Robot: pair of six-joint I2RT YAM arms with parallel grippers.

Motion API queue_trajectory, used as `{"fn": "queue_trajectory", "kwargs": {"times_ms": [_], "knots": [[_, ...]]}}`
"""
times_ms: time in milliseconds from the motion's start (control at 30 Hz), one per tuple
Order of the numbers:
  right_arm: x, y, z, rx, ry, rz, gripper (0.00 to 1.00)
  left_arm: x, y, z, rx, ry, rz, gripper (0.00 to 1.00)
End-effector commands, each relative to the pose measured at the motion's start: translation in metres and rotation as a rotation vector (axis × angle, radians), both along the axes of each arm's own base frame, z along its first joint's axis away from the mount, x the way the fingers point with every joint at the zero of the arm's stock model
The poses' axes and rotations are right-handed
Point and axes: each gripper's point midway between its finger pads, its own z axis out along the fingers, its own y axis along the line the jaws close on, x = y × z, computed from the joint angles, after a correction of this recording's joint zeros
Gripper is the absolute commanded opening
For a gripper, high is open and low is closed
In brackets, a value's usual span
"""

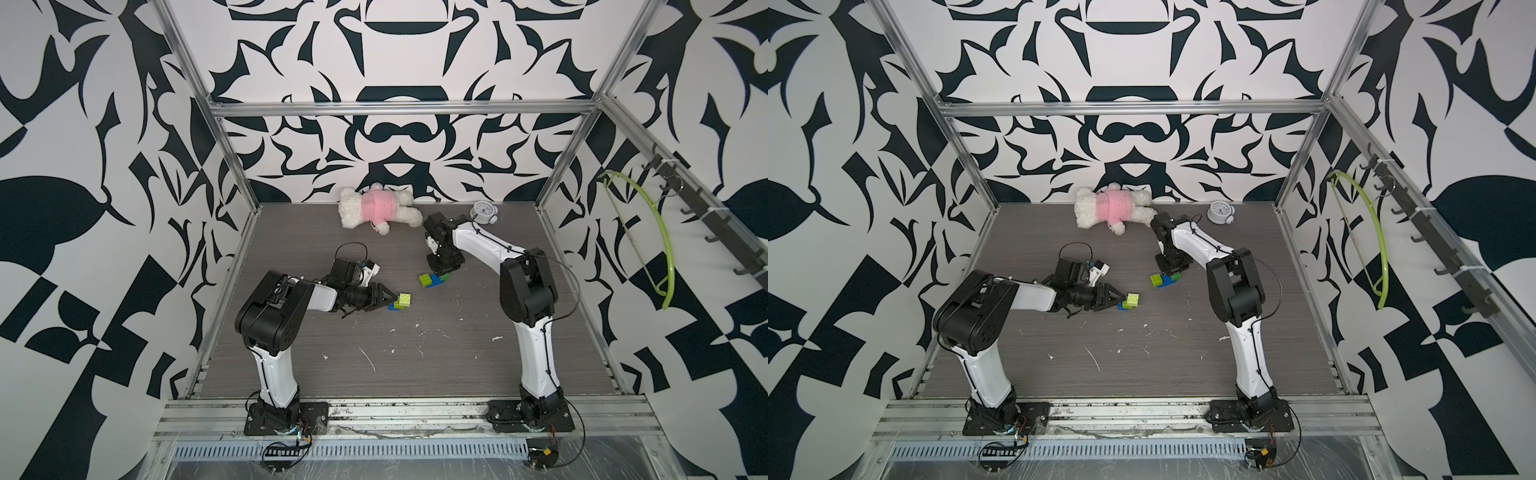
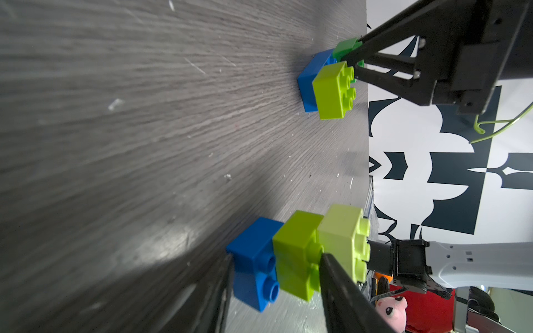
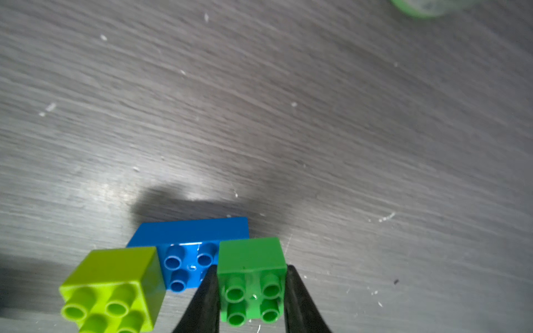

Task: Assemble the letter y with lego
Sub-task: Move the lego brick at the center of the board.

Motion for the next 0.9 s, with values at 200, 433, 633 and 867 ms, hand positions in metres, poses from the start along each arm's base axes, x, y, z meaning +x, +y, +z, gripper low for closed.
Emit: {"fn": "queue_trajectory", "kwargs": {"times_ms": [200,433,633,867], "knots": [[-0.078,-0.069,-0.018,-0.145,0.202,-0.23,0.07,-0.065,0.071,-0.106,0.408,0.359,0.127,0.54],[-0.084,-0.069,-0.012,-0.092,0.176,-0.274,0.13,-0.068,0.07,-0.109,0.395,0.38,0.133,0.54],[-0.069,-0.063,0.011,-0.041,0.091,-0.273,0.37,-0.071,0.068,-0.106,0.371,0.393,0.142,0.53],[-0.056,-0.058,0.06,0.034,-0.047,-0.238,0.45,-0.075,0.067,-0.105,0.351,0.415,0.155,0.53]]}}
